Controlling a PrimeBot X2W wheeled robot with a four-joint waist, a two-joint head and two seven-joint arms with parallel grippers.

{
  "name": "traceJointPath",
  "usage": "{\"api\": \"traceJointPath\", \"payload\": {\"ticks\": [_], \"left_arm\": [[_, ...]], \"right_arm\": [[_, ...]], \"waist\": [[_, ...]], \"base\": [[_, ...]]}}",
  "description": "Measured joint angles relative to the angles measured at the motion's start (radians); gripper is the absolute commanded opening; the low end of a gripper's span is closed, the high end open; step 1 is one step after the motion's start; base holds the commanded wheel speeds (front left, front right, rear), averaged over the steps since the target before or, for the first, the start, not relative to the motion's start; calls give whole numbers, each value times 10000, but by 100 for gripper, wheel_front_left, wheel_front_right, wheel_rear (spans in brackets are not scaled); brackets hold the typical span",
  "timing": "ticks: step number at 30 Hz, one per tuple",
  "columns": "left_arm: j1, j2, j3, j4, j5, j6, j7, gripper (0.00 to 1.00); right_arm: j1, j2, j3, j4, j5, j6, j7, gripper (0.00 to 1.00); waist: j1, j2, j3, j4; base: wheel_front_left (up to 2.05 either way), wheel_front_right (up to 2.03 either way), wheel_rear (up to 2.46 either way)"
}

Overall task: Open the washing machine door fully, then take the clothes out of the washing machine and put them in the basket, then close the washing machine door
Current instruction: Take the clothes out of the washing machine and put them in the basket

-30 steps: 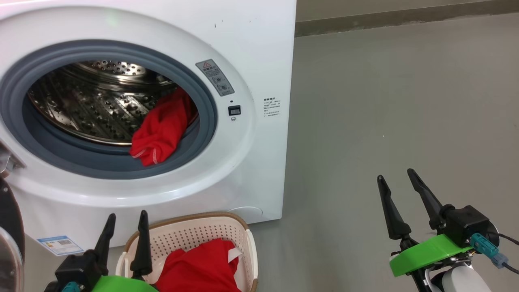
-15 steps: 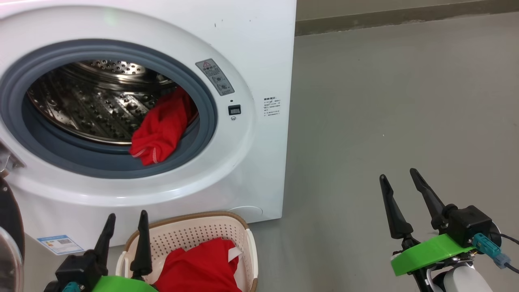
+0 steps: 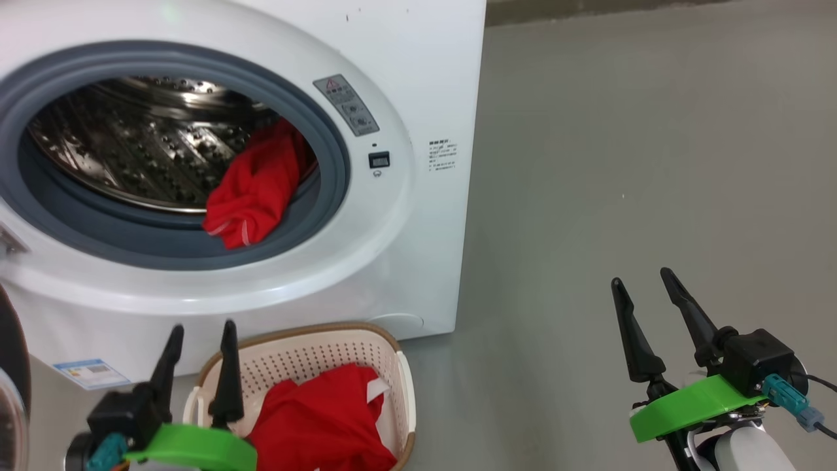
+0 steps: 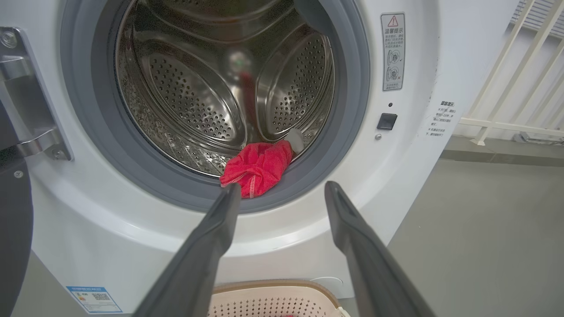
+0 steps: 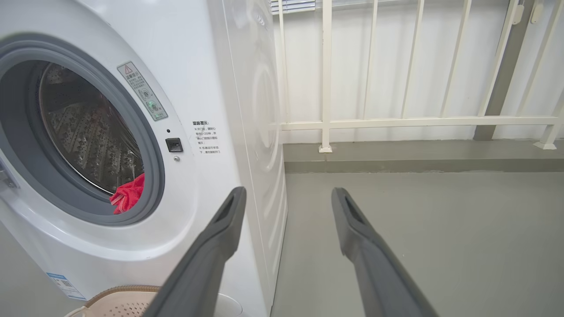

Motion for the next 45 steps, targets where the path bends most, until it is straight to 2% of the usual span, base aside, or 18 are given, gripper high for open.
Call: {"api": "traceJointPath", "payload": {"ticks": [19,31,39,45], "left_arm": [[-3527,138,-25,1569,493,-132,-2,100],[-7064,165,215,4017,675,-127,-61,100],[-8948,531,259,6299,700,290,-21,100],[-9902,807,201,7691,997,796,782,100]], "right_arm": [[-853,-65,123,-196,0,0,0,100],[-1904,-316,303,-408,0,0,0,100],[-2481,-320,510,-533,4,0,0,100],[-2544,-313,502,-562,12,0,0,100]], "waist": [[0,0,1637,44],[0,0,3361,-146],[0,1,4300,-406],[1,0,4784,-625]], "base": [[0,0,0],[0,0,0],[0,0,0],[0,0,0]]}}
